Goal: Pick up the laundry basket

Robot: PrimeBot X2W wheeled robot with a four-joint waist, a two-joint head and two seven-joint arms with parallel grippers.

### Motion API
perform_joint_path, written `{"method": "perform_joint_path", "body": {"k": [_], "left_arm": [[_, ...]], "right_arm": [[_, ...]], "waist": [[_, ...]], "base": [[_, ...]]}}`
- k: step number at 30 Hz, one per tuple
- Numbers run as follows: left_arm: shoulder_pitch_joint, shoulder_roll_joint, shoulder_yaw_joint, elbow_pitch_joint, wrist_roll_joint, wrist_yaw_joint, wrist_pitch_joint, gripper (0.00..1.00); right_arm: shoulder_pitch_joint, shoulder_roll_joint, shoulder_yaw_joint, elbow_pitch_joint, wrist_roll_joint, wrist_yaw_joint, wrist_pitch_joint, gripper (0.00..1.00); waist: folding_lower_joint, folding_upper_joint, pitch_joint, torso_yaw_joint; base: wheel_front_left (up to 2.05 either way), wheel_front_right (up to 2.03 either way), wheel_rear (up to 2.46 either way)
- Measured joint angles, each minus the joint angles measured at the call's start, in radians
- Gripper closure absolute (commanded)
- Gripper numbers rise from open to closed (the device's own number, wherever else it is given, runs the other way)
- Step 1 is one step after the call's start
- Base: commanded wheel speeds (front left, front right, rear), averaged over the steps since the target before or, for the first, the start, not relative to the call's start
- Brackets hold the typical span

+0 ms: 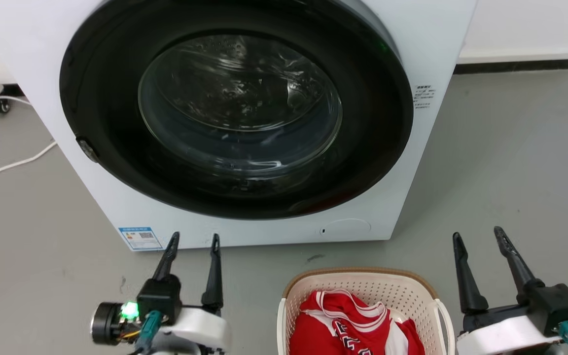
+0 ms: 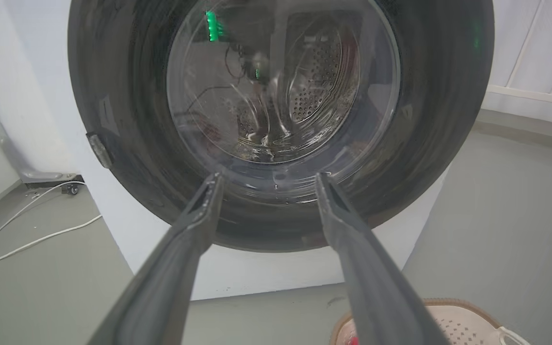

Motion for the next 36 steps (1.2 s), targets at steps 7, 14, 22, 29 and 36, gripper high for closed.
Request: {"method": "perform_joint_path", "body": {"k": [7, 14, 22, 29, 36], "left_arm": [[-0.083, 0.0, -0.068, 0.137, -0.01, -0.043, 0.0, 0.0], [-0.198, 0.0, -0.142, 0.308, -0.06, -0.087, 0.0, 0.0], [-0.347, 0.0, -0.239, 0.565, -0.113, -0.123, 0.0, 0.0], [-0.487, 0.0, -0.334, 0.768, -0.188, -0.15, 0.0, 0.0], [-0.596, 0.0, -0.422, 0.882, -0.27, -0.169, 0.028, 0.0]], "right_arm": [[-0.048, -0.001, -0.053, 0.128, -0.064, 0.0, 0.0, 0.0], [-0.126, -0.001, -0.123, 0.291, -0.125, 0.0, 0.0, 0.0], [-0.242, -0.001, -0.173, 0.472, -0.195, 0.0, 0.0, 0.0], [-0.364, -0.001, -0.208, 0.625, -0.258, 0.0, 0.0, 0.0], [-0.468, -0.007, -0.244, 0.745, -0.315, 0.0, 0.0, 0.0]], "waist": [[0.0001, 0.0, 0.059, 0.0], [0.0001, 0.0, 0.158, -0.01], [0.0001, 0.0, 0.303, -0.027], [0.0002, 0.0, 0.428, -0.046], [0.0002, 0.0, 0.543, -0.055]], "base": [[0.0, 0.0, 0.0], [0.0, 0.0, 0.0], [0.0, 0.0, 0.0], [0.0, 0.0, 0.0], [0.0, 0.0, 0.0]]}}
